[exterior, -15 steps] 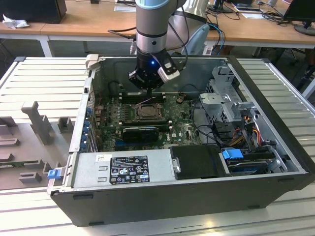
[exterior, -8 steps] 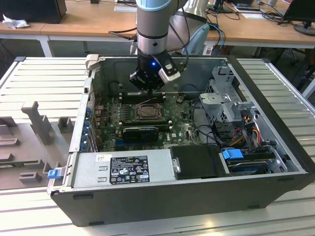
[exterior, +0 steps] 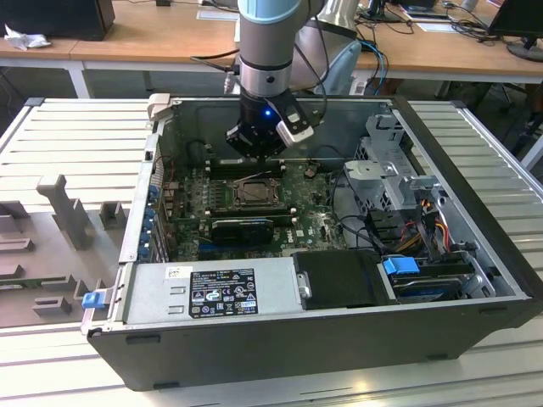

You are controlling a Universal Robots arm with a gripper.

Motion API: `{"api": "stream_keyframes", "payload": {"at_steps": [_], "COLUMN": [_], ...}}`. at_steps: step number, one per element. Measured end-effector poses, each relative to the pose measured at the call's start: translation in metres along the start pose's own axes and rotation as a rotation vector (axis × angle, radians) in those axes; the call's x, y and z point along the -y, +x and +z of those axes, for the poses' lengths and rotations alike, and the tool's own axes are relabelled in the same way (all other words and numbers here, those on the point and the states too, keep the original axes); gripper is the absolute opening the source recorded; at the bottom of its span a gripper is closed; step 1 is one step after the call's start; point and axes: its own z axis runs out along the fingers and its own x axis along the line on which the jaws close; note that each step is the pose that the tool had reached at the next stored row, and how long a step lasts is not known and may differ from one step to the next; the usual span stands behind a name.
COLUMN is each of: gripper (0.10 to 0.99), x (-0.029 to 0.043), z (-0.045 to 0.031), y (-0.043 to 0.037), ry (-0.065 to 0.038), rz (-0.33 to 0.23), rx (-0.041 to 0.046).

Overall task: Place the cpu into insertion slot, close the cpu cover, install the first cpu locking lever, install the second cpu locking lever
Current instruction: 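Install the first cpu locking lever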

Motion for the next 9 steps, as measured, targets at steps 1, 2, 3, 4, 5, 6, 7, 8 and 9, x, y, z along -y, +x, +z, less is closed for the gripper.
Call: {"api": "stream_keyframes", "payload": {"at_steps": [1, 2, 3, 4, 5, 6, 7, 8, 9], "gripper": [0.106, 0.106, 0.106, 0.106, 0.106, 0.106, 0.106, 0.106, 0.106], "x": [0.0001, 0.0002, 0.0004, 0.0005, 0.0005, 0.0006, 0.0007, 0.0008, 0.0008], "z": [0.0009, 0.0021, 0.0041, 0.0052, 0.0057, 0.0068, 0.0074, 0.0079, 0.0085], "y": [-0.0004, -0.0005, -0.0007, -0.001, -0.0012, -0.0017, -0.002, -0.0023, -0.0026], "ry": [0.0, 0.0, 0.0, 0.0, 0.0, 0.0, 0.0, 0.0, 0.001], "rz": [0.0, 0.0, 0.0, 0.0, 0.0, 0.0, 0.0, 0.0, 0.0], "rx": [0.0, 0.0, 0.0, 0.0, 0.0, 0.0, 0.0, 0.0, 0.0]}}
